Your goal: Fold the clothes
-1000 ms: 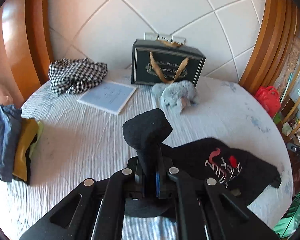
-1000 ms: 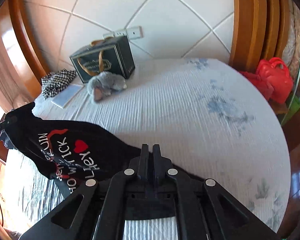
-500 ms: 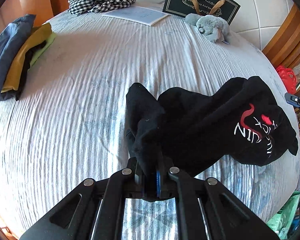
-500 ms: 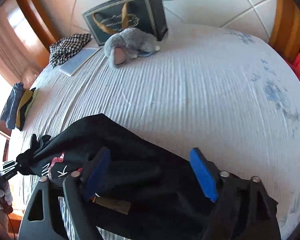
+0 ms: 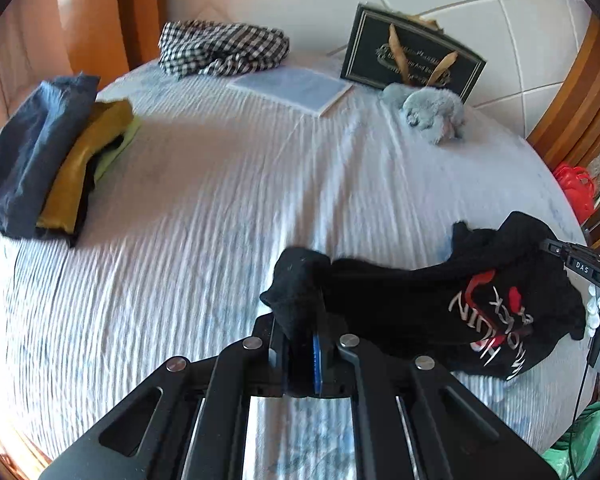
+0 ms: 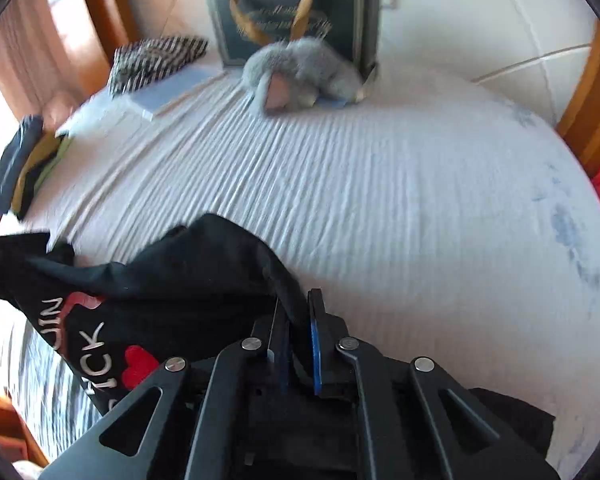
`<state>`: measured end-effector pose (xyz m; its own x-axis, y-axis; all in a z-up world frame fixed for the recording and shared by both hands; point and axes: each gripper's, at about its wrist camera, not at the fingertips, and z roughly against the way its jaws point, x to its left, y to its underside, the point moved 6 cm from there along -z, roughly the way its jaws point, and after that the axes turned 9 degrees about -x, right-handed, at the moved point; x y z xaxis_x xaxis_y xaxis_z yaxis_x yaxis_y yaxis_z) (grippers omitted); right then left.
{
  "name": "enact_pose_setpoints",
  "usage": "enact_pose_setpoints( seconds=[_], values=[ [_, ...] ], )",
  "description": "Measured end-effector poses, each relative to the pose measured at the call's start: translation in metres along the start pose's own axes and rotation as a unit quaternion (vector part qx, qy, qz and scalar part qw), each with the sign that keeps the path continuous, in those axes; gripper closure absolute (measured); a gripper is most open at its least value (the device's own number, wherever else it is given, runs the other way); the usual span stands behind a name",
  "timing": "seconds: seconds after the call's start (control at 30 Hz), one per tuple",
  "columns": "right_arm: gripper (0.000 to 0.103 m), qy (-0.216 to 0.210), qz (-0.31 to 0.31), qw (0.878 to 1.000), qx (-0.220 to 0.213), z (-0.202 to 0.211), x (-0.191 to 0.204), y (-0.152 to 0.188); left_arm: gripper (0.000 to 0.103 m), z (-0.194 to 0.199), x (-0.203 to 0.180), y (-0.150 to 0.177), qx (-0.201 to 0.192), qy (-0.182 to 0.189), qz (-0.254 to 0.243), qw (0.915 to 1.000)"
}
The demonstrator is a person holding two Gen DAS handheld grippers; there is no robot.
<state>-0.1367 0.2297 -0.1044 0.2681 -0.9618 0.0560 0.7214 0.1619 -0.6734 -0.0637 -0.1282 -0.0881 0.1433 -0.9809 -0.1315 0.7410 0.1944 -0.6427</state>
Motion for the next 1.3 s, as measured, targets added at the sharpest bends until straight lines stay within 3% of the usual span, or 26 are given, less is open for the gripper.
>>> enact_pose_setpoints(
  seconds=[0.13, 0.2, 0.27, 0.37, 0.47, 0.53, 0.6, 0.63, 0.67, 0.7, 0.83, 0.9, 0.97, 1.17, 1.3],
  values=[
    [0.098, 0.059, -0.041, 0.989, -0.13, 0.092, -0.046, -0.042, 0.096, 0.022, -0.051, -0.051, -0.058, 0.059, -0.026, 0.9962],
    [0.098, 0.089, -0.052, 0.98, -0.169, 0.14, -0.066, -0.039, 0.096, 0.024, -0.082, -0.057, -0.063, 0.09, -0.049, 0.9927],
    [0.098, 0.114, -0.063, 0.975, -0.179, 0.173, -0.079, -0.019, 0.093, 0.02, -0.111, -0.053, -0.055, 0.118, -0.072, 0.9889],
    [0.093, 0.124, -0.112, 0.98, -0.11, 0.177, -0.105, 0.045, 0.093, -0.008, -0.148, -0.022, -0.005, 0.145, -0.101, 0.9843],
    [0.082, 0.13, -0.168, 0.977, 0.013, 0.151, -0.13, 0.13, 0.092, -0.044, -0.17, 0.022, 0.062, 0.144, -0.142, 0.9774],
    [0.082, 0.123, -0.21, 0.969, 0.045, 0.149, -0.139, 0.173, 0.089, -0.058, -0.168, 0.04, 0.09, 0.138, -0.145, 0.9756],
    [0.08, 0.125, -0.233, 0.963, 0.043, 0.156, -0.145, 0.189, 0.082, -0.061, -0.161, 0.043, 0.101, 0.142, -0.136, 0.9753],
    [0.07, 0.126, -0.243, 0.961, 0.037, 0.161, -0.148, 0.194, 0.078, -0.059, -0.156, 0.041, 0.102, 0.147, -0.129, 0.9755],
    [0.055, 0.126, -0.247, 0.96, 0.027, 0.166, -0.151, 0.191, 0.065, -0.053, -0.151, 0.033, 0.092, 0.147, -0.125, 0.9769],
    [0.049, 0.126, -0.245, 0.961, 0.015, 0.171, -0.152, 0.185, 0.053, -0.047, -0.145, 0.024, 0.082, 0.147, -0.121, 0.9783],
    [0.046, 0.115, -0.238, 0.964, -0.03, 0.178, -0.157, 0.149, 0.047, -0.025, -0.125, -0.015, 0.032, 0.135, -0.115, 0.9836],
    [0.037, 0.112, -0.225, 0.967, -0.036, 0.171, -0.158, 0.131, 0.046, -0.029, -0.122, -0.026, 0.025, 0.124, -0.119, 0.9848],
    [0.021, 0.105, -0.209, 0.972, -0.035, 0.157, -0.156, 0.116, 0.046, -0.037, -0.13, -0.028, 0.03, 0.127, -0.125, 0.9836],
    [0.021, 0.065, -0.166, 0.984, -0.009, 0.107, -0.143, 0.089, 0.046, -0.053, -0.179, -0.003, 0.058, 0.163, -0.157, 0.9723],
    [0.021, 0.047, -0.138, 0.989, 0.013, 0.074, -0.135, 0.079, 0.046, -0.076, -0.198, 0.026, 0.093, 0.149, -0.184, 0.9671]
  ],
)
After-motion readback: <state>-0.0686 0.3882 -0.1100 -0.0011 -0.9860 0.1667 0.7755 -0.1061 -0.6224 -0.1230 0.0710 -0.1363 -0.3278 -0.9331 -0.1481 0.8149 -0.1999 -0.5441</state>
